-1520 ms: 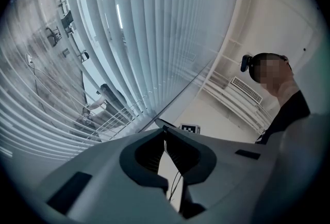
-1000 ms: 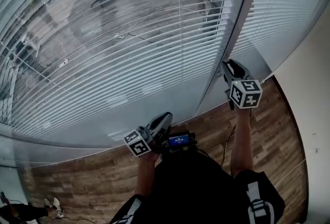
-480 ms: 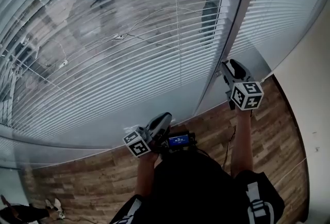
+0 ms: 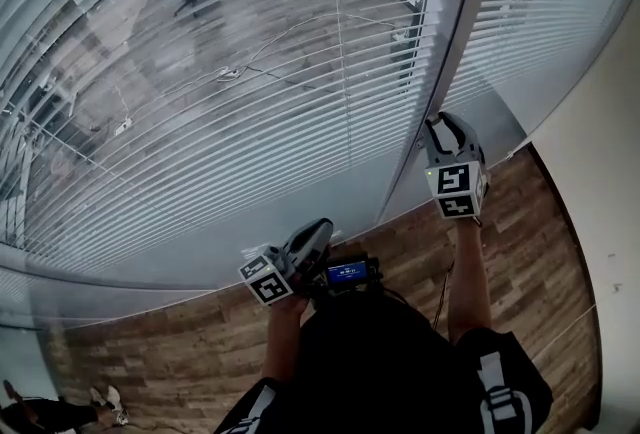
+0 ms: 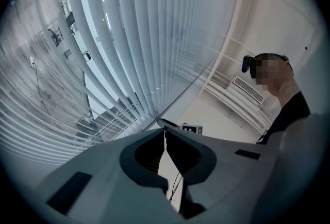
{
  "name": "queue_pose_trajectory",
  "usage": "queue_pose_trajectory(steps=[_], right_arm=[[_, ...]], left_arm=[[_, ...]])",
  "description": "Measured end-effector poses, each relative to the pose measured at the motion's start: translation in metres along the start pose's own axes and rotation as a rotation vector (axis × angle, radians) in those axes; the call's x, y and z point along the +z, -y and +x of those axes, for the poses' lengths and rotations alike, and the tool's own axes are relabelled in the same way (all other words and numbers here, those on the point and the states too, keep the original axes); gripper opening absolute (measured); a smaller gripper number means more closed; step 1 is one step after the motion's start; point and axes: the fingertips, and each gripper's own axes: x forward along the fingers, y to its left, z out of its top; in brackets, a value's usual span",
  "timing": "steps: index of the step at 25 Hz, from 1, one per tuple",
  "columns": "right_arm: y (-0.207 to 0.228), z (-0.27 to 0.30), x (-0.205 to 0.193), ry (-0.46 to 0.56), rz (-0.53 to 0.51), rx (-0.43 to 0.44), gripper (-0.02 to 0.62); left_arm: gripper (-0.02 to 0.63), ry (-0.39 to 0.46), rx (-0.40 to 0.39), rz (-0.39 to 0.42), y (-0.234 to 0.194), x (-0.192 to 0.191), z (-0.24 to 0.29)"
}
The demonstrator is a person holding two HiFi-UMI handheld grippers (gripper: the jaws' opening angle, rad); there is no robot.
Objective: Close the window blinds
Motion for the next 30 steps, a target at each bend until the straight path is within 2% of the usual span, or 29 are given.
queue_pose_trajectory(steps=[2,3,7,9,11,13,15,17,20,25,27,30], right_arm=[[0.001,0.001,-0.001,0.007,0.1,0.031,0.13],[0.002,0.001,-0.002,0.018,0.183,0.058,0.13],[0.007,0.004,-0.01,0.068,0.638,0.222,0.13],[0.008,0.005,-0.012,0.086,0.813,0.287,0.13],[0.008,0.006,-0.013,0.101,0.922,0.328,0.13],[0.008,0.007,-0.013,0.115,0.968,0.347,0.13],[0.008,0.007,-0.013,0.13,0.959,0.348,0.13],[0.007,0.005,-0.013,0.137,0.894,0.335,0.13],[0.005,0.002,-0.013,0.124,0.705,0.265,0.133],[0.004,-0.002,-0.005,0.085,0.292,0.1,0.14],[0.003,0.0,-0.004,0.063,0.19,0.065,0.14],[0.001,0.001,-0.003,0.039,0.128,0.036,0.137]], left_arm=[[0.015,0.002,0.003,0.001,0.0,0.001,-0.001],[0.015,0.003,0.004,0.001,0.0,0.001,-0.001],[0.015,0.003,0.005,0.003,-0.001,0.001,-0.001],[0.015,0.002,0.004,0.003,-0.001,0.0,-0.001],[0.015,0.002,0.002,0.003,0.0,0.0,-0.001],[0.015,0.001,0.002,0.004,0.0,0.001,-0.001],[0.015,0.0,0.002,0.004,0.0,0.0,0.0],[0.015,-0.003,0.001,0.003,0.001,-0.001,0.0],[0.015,-0.007,0.001,0.002,0.002,-0.002,0.0],[0.015,-0.014,-0.002,0.0,0.002,-0.004,0.002],[0.015,-0.017,-0.005,-0.001,0.003,-0.005,0.004],[0.015,-0.018,-0.006,-0.001,0.003,-0.005,0.004]])
